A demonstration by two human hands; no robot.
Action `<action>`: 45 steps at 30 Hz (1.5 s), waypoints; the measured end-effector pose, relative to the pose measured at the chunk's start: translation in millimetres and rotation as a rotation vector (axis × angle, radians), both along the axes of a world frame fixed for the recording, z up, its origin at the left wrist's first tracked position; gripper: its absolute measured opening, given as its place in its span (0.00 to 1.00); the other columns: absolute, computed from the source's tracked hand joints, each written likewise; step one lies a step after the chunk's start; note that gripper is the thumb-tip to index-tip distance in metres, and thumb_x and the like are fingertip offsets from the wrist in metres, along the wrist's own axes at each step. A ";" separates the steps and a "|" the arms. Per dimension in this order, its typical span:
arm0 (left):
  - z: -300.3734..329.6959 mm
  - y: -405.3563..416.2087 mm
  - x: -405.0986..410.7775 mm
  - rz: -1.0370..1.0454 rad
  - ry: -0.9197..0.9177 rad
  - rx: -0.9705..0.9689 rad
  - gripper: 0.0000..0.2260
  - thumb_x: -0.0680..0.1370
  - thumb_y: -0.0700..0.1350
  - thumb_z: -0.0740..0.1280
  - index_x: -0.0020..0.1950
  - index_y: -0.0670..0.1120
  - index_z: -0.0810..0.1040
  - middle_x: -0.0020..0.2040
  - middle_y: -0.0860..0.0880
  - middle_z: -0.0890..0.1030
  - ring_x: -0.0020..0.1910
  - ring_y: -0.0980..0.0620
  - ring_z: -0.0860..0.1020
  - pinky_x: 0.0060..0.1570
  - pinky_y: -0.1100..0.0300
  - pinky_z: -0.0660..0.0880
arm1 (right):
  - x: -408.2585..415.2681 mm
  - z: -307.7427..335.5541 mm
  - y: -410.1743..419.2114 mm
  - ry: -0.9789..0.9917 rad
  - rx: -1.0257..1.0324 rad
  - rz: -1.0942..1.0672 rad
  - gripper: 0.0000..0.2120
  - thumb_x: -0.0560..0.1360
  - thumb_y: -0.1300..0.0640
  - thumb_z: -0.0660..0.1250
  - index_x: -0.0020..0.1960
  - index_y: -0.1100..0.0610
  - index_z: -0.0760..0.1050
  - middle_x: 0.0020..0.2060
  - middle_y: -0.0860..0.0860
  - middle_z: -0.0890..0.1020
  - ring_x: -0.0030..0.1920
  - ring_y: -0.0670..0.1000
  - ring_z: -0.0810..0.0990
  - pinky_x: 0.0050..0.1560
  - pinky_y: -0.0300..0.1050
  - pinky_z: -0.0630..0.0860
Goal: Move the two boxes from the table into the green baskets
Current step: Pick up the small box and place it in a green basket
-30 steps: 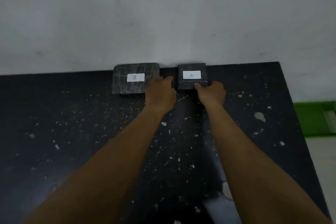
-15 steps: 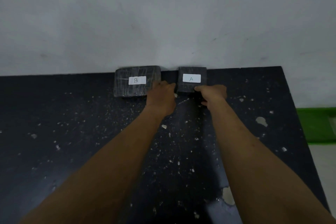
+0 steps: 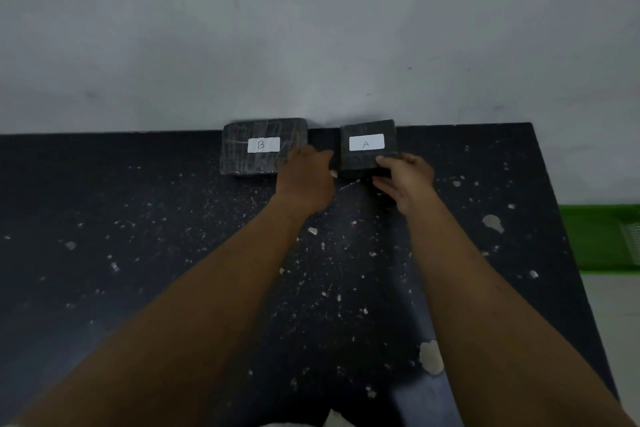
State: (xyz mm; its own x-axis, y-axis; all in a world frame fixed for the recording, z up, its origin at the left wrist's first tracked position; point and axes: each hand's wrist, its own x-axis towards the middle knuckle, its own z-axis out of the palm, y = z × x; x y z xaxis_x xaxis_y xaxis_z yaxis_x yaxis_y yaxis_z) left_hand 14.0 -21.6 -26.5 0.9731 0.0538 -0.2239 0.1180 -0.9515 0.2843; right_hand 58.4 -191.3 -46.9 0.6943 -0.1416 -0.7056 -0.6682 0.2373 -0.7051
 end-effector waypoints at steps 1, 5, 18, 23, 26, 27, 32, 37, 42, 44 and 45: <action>2.0 0.4 -3.0 0.019 -0.013 -0.023 0.17 0.78 0.46 0.61 0.67 0.48 0.74 0.63 0.42 0.77 0.64 0.41 0.72 0.63 0.46 0.71 | -4.1 1.0 -3.4 -0.017 0.011 -0.022 0.24 0.72 0.66 0.74 0.66 0.58 0.73 0.58 0.57 0.81 0.54 0.57 0.83 0.50 0.51 0.84; 15.1 0.1 -21.2 0.106 -0.064 -0.150 0.22 0.80 0.47 0.60 0.74 0.49 0.68 0.70 0.44 0.73 0.69 0.44 0.70 0.68 0.50 0.66 | -28.3 9.2 -17.6 -0.084 0.034 -0.118 0.25 0.73 0.65 0.73 0.68 0.56 0.74 0.59 0.55 0.82 0.53 0.55 0.84 0.45 0.46 0.84; 68.1 -33.9 -135.2 0.021 -0.117 -0.416 0.21 0.79 0.52 0.61 0.73 0.53 0.68 0.69 0.47 0.73 0.66 0.46 0.73 0.65 0.50 0.71 | -193.5 67.7 -61.1 -0.237 0.009 -0.342 0.27 0.73 0.64 0.73 0.71 0.57 0.72 0.57 0.57 0.83 0.49 0.57 0.86 0.43 0.46 0.83; 91.2 -63.8 -191.7 -0.104 -0.134 -0.464 0.22 0.80 0.52 0.61 0.74 0.53 0.67 0.73 0.49 0.70 0.70 0.48 0.70 0.68 0.52 0.68 | -271.8 95.6 -81.2 -0.275 -0.013 -0.434 0.28 0.74 0.65 0.72 0.72 0.58 0.70 0.56 0.57 0.82 0.47 0.56 0.85 0.42 0.46 0.82; 104.4 -90.3 -219.2 -0.185 -0.143 -0.496 0.23 0.79 0.52 0.62 0.74 0.53 0.67 0.72 0.50 0.71 0.69 0.49 0.70 0.68 0.54 0.68 | -310.1 105.5 -97.6 -0.296 -0.037 -0.492 0.27 0.74 0.65 0.72 0.71 0.58 0.71 0.55 0.57 0.83 0.45 0.56 0.85 0.41 0.46 0.81; 108.1 -99.9 -227.3 -0.207 -0.147 -0.503 0.23 0.79 0.52 0.62 0.74 0.53 0.67 0.72 0.50 0.71 0.69 0.49 0.70 0.67 0.55 0.68 | -321.7 107.7 -104.2 -0.300 -0.045 -0.511 0.27 0.74 0.65 0.72 0.71 0.59 0.70 0.55 0.58 0.82 0.45 0.57 0.85 0.40 0.46 0.81; 118.4 -152.1 -260.3 -0.308 -0.139 -0.547 0.22 0.79 0.52 0.62 0.74 0.53 0.68 0.71 0.51 0.72 0.68 0.51 0.71 0.68 0.55 0.68 | -373.0 116.3 -147.7 -0.316 -0.076 -0.621 0.26 0.74 0.65 0.72 0.70 0.60 0.71 0.54 0.58 0.83 0.41 0.55 0.84 0.42 0.47 0.81; 117.8 -219.3 -287.1 -0.401 -0.110 -0.575 0.22 0.79 0.52 0.63 0.73 0.54 0.69 0.70 0.50 0.73 0.68 0.49 0.72 0.67 0.53 0.70 | -416.9 118.0 -210.0 -0.313 -0.112 -0.745 0.25 0.73 0.65 0.73 0.68 0.59 0.73 0.52 0.61 0.84 0.40 0.58 0.84 0.42 0.48 0.82; 115.7 -305.5 -310.1 -0.460 -0.091 -0.583 0.22 0.79 0.50 0.63 0.73 0.52 0.69 0.69 0.49 0.74 0.67 0.49 0.73 0.64 0.57 0.69 | -456.9 120.3 -291.4 -0.316 -0.127 -0.815 0.24 0.72 0.66 0.73 0.67 0.59 0.74 0.52 0.63 0.83 0.41 0.59 0.85 0.42 0.49 0.82; 116.0 -343.2 -320.0 -0.466 -0.078 -0.607 0.21 0.79 0.49 0.63 0.73 0.52 0.69 0.69 0.49 0.75 0.67 0.49 0.73 0.62 0.60 0.68 | -470.0 120.9 -328.0 -0.315 -0.131 -0.824 0.25 0.72 0.66 0.73 0.68 0.59 0.73 0.53 0.64 0.83 0.42 0.59 0.85 0.41 0.48 0.82; 115.8 -362.3 -324.8 -0.467 -0.074 -0.614 0.21 0.79 0.49 0.63 0.73 0.52 0.69 0.69 0.49 0.74 0.67 0.49 0.73 0.63 0.59 0.68 | -475.5 121.5 -347.3 -0.314 -0.132 -0.830 0.25 0.72 0.66 0.73 0.68 0.60 0.73 0.53 0.64 0.82 0.43 0.59 0.85 0.41 0.48 0.82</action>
State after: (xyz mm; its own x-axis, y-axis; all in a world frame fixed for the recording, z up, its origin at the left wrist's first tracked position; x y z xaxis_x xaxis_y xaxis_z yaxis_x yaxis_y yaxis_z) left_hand -310.8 -383.9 89.2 0.8778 -0.4788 -0.0142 -0.2969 -0.5671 0.7683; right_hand -417.1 -538.6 74.7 0.4906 -0.7502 -0.4433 -0.0897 0.4626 -0.8820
